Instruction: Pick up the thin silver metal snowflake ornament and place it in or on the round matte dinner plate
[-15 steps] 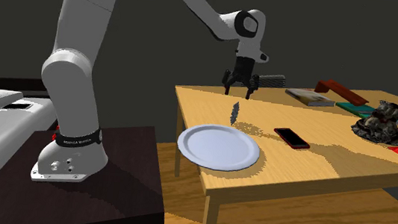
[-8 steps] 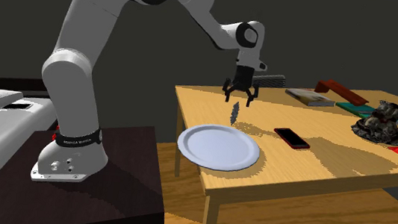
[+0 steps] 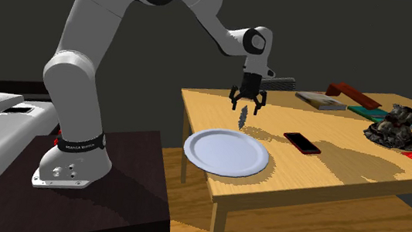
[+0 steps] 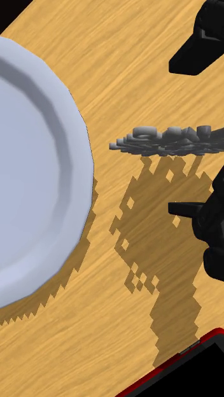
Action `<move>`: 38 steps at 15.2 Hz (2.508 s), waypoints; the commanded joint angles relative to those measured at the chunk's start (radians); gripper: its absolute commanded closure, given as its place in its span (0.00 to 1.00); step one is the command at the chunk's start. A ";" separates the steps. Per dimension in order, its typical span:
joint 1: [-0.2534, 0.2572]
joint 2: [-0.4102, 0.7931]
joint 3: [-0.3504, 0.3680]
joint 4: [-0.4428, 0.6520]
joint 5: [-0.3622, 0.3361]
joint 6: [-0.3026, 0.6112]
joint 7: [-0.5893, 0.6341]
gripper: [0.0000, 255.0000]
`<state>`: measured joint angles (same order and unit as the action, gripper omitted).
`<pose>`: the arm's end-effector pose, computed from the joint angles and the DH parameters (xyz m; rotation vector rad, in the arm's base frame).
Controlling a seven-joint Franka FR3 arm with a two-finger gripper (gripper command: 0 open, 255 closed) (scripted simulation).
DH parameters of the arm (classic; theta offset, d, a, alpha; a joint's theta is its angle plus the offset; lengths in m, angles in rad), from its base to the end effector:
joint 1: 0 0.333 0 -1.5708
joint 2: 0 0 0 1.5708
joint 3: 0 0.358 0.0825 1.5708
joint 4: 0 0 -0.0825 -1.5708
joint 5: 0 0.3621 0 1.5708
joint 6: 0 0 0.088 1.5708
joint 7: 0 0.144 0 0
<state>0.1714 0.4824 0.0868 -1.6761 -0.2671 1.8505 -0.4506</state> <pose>0.6167 0.1259 0.3190 2.6898 1.1671 -0.4757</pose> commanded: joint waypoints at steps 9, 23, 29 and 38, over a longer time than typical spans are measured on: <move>0.000 0.000 0.000 0.000 0.000 0.000 0.000 1.00; 0.001 -0.060 0.004 0.060 0.012 -0.117 -0.027 1.00; 0.002 -0.082 0.005 0.101 0.017 -0.179 -0.041 1.00; -0.092 -0.368 -0.046 -0.274 0.003 -0.058 -0.153 1.00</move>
<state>0.0888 0.1422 0.0479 -1.9209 -0.2621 1.7870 -0.5887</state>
